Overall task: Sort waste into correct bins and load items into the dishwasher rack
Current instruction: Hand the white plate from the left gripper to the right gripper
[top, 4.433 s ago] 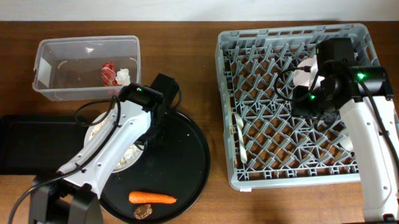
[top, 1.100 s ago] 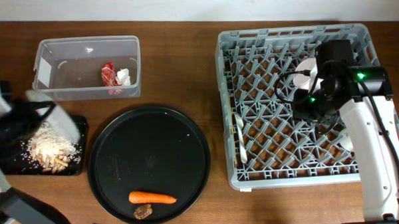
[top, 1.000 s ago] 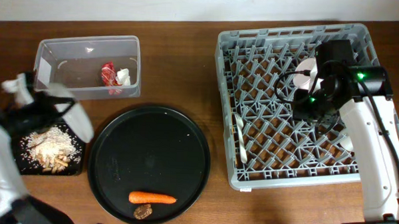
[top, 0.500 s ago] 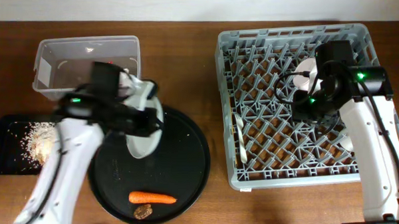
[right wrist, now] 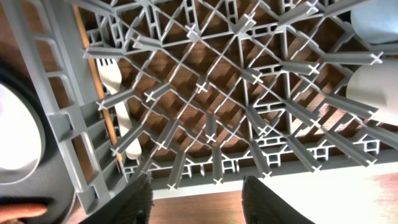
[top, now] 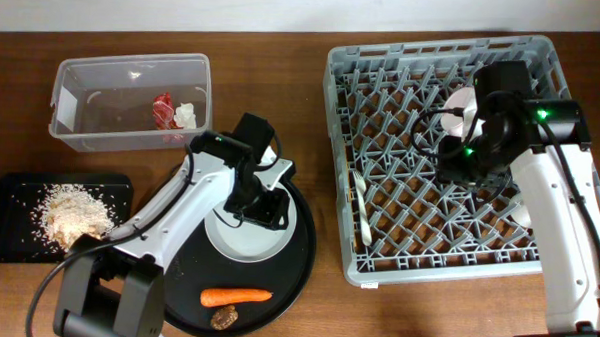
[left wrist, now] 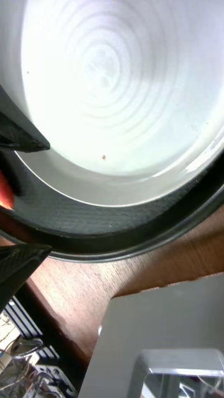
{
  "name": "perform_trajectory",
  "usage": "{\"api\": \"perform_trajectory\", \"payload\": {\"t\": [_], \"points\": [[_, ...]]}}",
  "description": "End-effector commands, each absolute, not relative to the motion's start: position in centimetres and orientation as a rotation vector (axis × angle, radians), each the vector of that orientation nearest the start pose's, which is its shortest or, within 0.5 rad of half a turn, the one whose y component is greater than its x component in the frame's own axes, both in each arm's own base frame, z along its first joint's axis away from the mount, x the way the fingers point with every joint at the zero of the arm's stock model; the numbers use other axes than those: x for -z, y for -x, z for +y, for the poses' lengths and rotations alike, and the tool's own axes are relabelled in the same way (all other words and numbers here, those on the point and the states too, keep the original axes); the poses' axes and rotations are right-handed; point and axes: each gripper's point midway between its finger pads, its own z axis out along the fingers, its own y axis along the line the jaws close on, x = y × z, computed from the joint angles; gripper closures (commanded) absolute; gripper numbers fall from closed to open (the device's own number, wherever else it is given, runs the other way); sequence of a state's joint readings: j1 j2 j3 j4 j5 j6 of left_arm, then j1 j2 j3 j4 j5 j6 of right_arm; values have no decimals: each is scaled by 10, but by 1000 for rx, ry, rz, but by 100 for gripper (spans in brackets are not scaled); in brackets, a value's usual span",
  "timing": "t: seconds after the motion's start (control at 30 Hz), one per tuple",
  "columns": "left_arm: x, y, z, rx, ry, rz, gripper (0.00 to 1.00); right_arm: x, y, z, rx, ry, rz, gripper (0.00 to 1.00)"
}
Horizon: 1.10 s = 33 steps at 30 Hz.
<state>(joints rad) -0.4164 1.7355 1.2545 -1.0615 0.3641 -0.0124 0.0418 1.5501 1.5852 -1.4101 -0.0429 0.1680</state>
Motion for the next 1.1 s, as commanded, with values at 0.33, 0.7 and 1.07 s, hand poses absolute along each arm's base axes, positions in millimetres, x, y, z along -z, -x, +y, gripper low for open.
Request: {"api": "perform_trajectory", "payload": {"t": [0.33, 0.7, 1.07], "points": [[-206, -306, -13, 213, 51, 2845, 39, -217, -300, 129, -543, 235, 2872, 36], [-208, -297, 42, 259, 458, 2804, 39, -140, -297, 267, -290, 378, 2899, 40], [-208, -299, 43, 257, 454, 2797, 39, -22, -297, 277, -109, 228, 3139, 49]]}}
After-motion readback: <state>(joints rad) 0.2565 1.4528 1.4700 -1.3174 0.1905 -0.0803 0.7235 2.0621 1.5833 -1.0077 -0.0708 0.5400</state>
